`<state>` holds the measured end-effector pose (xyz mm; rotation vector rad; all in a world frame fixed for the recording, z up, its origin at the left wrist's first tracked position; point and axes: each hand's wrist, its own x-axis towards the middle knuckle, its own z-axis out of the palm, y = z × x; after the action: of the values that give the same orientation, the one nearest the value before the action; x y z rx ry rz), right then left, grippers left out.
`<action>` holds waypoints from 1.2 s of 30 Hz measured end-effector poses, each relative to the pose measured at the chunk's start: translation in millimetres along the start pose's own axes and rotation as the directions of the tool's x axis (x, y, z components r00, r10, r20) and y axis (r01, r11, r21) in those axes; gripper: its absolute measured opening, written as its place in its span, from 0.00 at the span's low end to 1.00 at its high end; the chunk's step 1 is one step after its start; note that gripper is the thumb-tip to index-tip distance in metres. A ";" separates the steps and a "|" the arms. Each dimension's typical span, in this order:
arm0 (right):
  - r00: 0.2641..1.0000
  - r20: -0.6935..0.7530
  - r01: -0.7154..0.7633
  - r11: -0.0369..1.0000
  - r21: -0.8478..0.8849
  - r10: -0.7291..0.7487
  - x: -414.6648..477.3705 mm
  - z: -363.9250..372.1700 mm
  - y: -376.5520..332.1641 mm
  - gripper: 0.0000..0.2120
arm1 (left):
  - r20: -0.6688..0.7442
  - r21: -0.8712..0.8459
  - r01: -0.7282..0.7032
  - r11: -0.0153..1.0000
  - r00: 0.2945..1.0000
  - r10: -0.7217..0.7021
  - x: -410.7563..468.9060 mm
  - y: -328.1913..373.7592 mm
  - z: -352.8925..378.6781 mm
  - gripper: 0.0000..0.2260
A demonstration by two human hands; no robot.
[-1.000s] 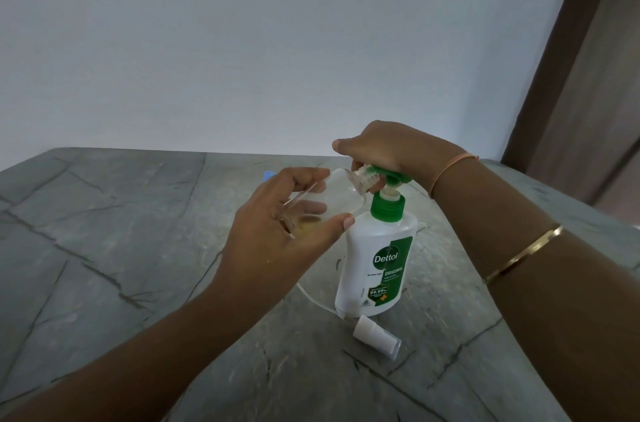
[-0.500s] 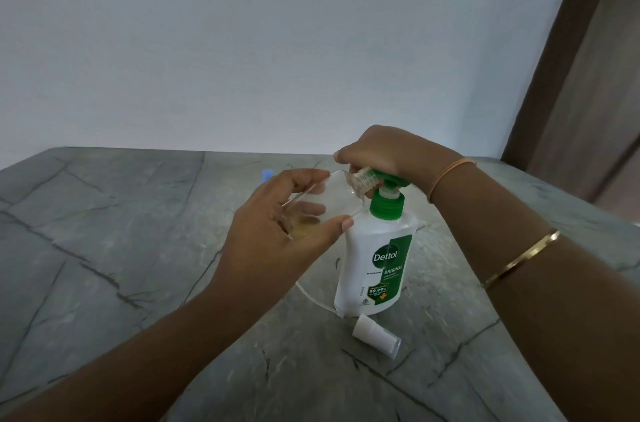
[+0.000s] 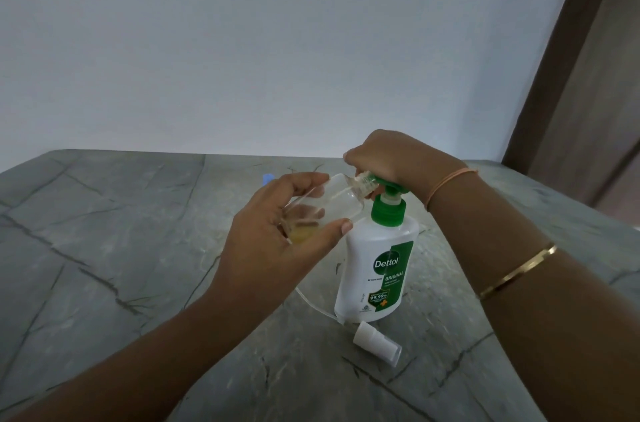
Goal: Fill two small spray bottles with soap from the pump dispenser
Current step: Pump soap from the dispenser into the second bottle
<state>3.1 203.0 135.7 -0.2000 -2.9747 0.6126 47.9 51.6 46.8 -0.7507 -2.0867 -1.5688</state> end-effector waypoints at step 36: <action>0.999 -0.036 0.012 1.000 0.027 -0.011 4.5 3.7 7.4 0.08 | -0.002 0.028 -0.017 0.999 1.000 0.017 0.2 -1.3 2.3 0.20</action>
<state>-1.0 208.9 129.6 -0.1898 -2.9296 0.6407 46.8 53.6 45.4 -0.7539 -2.0907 -1.5280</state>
